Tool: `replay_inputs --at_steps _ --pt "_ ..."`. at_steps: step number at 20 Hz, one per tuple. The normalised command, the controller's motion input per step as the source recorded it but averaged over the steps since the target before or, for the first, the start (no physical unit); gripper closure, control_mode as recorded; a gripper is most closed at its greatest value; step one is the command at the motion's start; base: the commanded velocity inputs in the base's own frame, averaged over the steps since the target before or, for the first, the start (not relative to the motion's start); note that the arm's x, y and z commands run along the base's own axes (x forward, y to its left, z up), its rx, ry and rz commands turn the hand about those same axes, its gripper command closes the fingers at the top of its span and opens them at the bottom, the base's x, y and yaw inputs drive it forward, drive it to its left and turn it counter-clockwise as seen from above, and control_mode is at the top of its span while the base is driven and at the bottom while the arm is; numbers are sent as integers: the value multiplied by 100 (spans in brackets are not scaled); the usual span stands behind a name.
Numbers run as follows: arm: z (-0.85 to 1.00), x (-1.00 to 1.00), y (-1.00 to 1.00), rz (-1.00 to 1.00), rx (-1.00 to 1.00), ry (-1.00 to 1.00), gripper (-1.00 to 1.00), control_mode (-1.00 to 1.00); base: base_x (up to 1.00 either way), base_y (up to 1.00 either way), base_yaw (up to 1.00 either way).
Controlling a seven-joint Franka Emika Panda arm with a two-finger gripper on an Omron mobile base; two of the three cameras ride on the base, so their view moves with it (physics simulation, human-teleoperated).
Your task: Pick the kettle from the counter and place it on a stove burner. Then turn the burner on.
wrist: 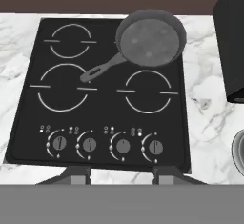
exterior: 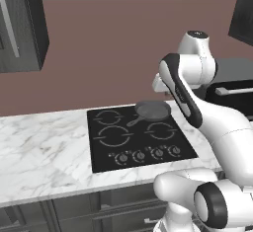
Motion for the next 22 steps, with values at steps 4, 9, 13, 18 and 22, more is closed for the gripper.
replay_inputs --at_steps 4,9,13,18,22 --pt "0 -13 0 0 0 0 -100 -100 0 0 0" --pt "0 -35 -10 -4 0 0 -100 -100 0 0 0" --pt "0 -35 -19 -7 0 0 -100 -100 0 0 0" --pt "-3 -39 -27 -11 0 0 -100 -100 0 0 0" --pt "-10 -42 -35 -14 0 0 -100 -100 0 0 0"
